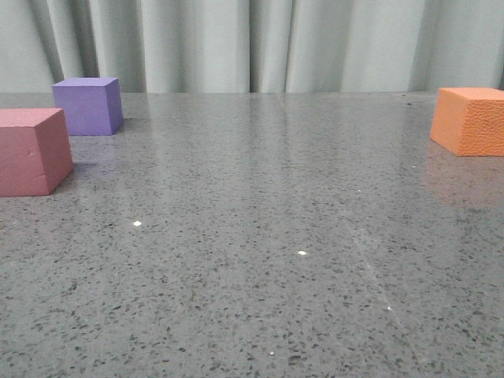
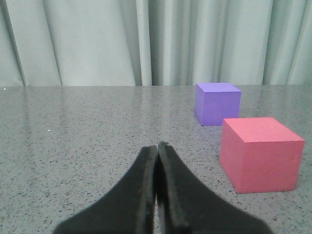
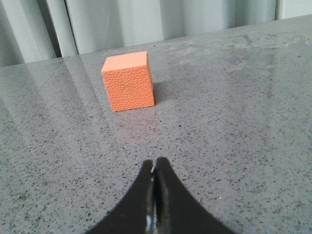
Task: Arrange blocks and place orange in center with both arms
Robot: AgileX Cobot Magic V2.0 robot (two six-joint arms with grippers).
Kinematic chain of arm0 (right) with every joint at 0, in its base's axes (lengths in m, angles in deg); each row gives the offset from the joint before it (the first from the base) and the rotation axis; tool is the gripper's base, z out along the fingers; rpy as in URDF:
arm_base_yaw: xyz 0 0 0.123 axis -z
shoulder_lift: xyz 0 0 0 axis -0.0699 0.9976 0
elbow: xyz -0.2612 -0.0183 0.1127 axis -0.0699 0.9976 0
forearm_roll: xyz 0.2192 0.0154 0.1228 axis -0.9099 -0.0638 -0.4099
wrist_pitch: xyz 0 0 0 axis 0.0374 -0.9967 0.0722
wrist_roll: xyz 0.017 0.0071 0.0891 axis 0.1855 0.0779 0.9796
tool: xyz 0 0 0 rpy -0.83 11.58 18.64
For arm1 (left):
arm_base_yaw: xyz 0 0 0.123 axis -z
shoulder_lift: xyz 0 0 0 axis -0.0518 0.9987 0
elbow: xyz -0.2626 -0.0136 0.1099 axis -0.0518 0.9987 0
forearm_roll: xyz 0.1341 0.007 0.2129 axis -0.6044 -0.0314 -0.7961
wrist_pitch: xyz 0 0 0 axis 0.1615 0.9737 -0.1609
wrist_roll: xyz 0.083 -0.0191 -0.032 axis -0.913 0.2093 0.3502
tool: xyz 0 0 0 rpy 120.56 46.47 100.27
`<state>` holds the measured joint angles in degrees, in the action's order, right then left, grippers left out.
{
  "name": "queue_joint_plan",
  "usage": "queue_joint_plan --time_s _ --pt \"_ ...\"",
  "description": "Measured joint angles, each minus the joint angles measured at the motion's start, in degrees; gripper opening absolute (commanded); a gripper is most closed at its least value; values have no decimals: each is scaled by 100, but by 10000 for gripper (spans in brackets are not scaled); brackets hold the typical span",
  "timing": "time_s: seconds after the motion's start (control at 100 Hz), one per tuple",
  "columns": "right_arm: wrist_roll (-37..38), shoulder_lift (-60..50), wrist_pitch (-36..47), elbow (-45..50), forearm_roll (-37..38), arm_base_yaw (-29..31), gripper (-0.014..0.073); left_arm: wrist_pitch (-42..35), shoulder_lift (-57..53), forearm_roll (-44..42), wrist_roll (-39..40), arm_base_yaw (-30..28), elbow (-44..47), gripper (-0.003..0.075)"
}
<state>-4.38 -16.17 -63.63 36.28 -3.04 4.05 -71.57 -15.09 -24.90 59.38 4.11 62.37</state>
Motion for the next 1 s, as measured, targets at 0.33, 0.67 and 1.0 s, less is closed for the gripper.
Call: queue_joint_plan --time_s 0.33,0.67,1.0 --pt "0 0 0 0 0 0 -67 0 0 0 0 0 0 -12" --pt "0 0 253 0 0 0 -67 0 0 0 0 0 0 -12" --pt "0 114 -47 -833 -22 0 -67 0 0 0 0 0 0 -12"
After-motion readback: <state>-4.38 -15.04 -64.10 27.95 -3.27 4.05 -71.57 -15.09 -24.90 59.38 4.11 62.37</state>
